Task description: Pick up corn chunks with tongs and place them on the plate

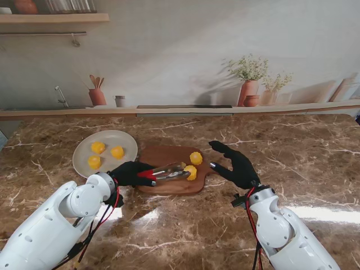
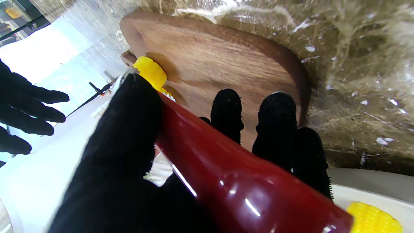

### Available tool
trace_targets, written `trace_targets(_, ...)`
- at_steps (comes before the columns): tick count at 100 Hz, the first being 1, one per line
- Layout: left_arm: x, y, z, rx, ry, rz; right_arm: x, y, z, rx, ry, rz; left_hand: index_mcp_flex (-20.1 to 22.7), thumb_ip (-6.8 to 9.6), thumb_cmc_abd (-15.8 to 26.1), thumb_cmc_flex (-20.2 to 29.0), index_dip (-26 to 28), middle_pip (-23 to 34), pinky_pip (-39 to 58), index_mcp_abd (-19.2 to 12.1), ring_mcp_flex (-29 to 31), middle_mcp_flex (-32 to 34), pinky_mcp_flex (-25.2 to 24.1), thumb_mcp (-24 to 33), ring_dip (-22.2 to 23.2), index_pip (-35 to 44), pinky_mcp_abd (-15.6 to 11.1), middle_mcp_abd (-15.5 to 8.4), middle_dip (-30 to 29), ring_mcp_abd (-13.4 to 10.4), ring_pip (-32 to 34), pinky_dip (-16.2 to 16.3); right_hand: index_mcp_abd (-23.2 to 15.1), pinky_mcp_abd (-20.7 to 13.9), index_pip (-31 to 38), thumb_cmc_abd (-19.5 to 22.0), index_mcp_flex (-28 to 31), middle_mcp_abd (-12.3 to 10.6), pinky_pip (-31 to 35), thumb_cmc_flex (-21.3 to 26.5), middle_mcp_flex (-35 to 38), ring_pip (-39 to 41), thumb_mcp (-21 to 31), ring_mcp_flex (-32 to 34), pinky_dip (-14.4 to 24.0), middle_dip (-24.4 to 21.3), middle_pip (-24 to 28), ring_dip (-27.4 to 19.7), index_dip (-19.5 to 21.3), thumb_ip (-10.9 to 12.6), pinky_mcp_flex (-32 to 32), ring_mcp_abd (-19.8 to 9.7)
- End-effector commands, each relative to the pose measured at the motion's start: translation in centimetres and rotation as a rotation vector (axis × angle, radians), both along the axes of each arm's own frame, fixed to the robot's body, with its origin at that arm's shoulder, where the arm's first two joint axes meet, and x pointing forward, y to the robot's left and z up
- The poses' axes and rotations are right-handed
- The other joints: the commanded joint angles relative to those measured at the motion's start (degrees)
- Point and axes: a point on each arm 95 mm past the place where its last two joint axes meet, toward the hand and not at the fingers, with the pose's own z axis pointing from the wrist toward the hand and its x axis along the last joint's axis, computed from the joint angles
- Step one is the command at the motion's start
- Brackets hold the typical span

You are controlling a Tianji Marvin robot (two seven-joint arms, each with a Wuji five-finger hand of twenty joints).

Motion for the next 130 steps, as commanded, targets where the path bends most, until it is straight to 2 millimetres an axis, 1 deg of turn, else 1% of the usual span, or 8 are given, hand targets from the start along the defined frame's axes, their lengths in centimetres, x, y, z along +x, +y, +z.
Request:
trace_targets(1,0.0,-0.4,-0.2,0.007,-0.004,-0.010,-0.2,0.1,-0.5,-0.001,0.016,0.004,-1.5,2.18,7.6,4.1,-0.8,3.4,1.4,-3.9,2.0,2.9,-0.6,9.3,-0.2,-0.1,0.1,-8.6,-0.4,0.1,1.0,0.6,-1.4,0.2,-0.8,0.9,0.1,-1.6,1.1,1.0,0.3,0.4,-0.5,1.9,1.9,0.8,0.2,0.7,0.1,-1.5,-0.2,0.1)
trace_targets(41,0.3,-1.2,-0.6,0.049,-0.021,-0.028,-0.2,0.0,-0.6,0.000,0.011,0.004,-1.9,2.32,7.9,4.2,-1.1,3.9,1.7,-3.6,2.0,2.6,-0.5,9.0,0.0,-0.7,-0.1,-8.3,-0.4,0.0,1.4,0.8,-1.5,0.3,-0.7,0.9,0.3,-1.7,1.1,1.0,0.4,0.4,-0.5,1.9,2.1,0.9,0.2,0.8,0.2,-1.5,-0.2,0.0)
trace_targets(47,0.4,-1.3,-0.6,0.043,-0.027,-0.023,-0.2,0.0,-0.6,-0.001,0.010,0.004,-2.6,2.33,7.7,4.1,-1.3,4.0,1.7,-3.4,2.0,2.7,-0.4,9.0,0.0,-1.2,-0.1,-8.3,-0.4,0.1,1.4,0.8,-1.5,0.3,-0.7,0.9,0.3,-1.6,1.1,0.9,0.4,0.4,-0.5,2.0,2.1,0.9,0.2,0.8,0.2,-1.5,-0.1,-0.1)
trace_targets(55,0.4,-1.5,-0.7,0.037,-0.025,-0.019,-0.2,0.0,-0.6,0.000,0.010,0.003,-3.0,2.42,7.2,4.0,-1.6,4.3,1.9,-2.7,2.2,2.8,-0.4,9.2,0.0,-1.8,0.0,-7.9,-0.5,0.3,1.6,0.9,-1.5,0.4,-0.7,0.9,0.4,-1.6,1.1,1.0,0.5,0.4,-0.4,2.0,2.2,0.9,0.3,0.8,0.2,-1.5,-0.1,-0.1)
trace_targets(64,0.4,-1.6,-0.8,0.036,-0.017,-0.023,-0.2,-0.1,-0.6,0.002,0.009,0.001,-3.3,2.38,6.6,3.5,-2.6,4.8,2.0,-1.7,2.4,2.8,-0.2,10.0,-0.2,-3.4,-0.1,-7.9,-1.1,0.1,1.7,0.9,-1.5,0.3,-0.7,0.9,0.4,-1.7,1.1,1.0,0.5,0.4,-0.5,2.1,2.2,0.9,0.3,0.8,0.2,-1.5,-0.1,0.0)
trace_targets(83,0.2,-1.7,-0.9,0.042,-0.012,-0.018,-0.2,-0.2,-0.6,0.004,0.006,-0.002,-4.3,2.15,6.1,2.9,-3.6,5.3,2.2,-0.7,2.6,2.7,0.0,10.9,-0.3,-5.3,0.0,-8.2,-1.7,0.0,1.8,0.9,-1.6,0.3,-0.6,0.8,0.5,-1.7,1.1,1.0,0.6,0.4,-0.4,2.0,2.2,0.9,0.3,0.8,0.2,-1.5,-0.1,-0.1)
trace_targets(90,0.2,-1.8,-1.0,0.036,-0.015,-0.008,-0.2,-0.2,-0.6,0.003,0.007,0.000,-3.5,2.07,5.7,2.7,-4.1,5.6,2.3,-0.7,2.7,2.8,0.0,11.8,-0.4,-6.0,0.2,-8.0,-2.2,0.3,1.8,0.9,-1.5,0.3,-0.6,0.8,0.5,-1.8,1.1,1.0,0.7,0.4,-0.4,2.1,2.3,0.9,0.3,0.8,0.2,-1.5,-0.1,-0.1)
trace_targets(130,0.6,-2.9,-1.3,0.043,-0.020,-0.032,-0.2,-0.2,-0.5,0.004,0.006,0.000,-3.5,1.81,5.9,2.2,-4.1,5.8,2.5,-0.8,2.8,2.6,0.0,12.2,-0.4,-5.9,-0.1,-8.3,-2.4,0.1,2.0,0.9,-1.7,0.4,-0.6,0.8,0.5,-1.8,1.1,0.9,0.6,0.5,-0.3,2.1,2.3,0.9,0.3,0.8,0.2,-1.5,-0.1,-0.1)
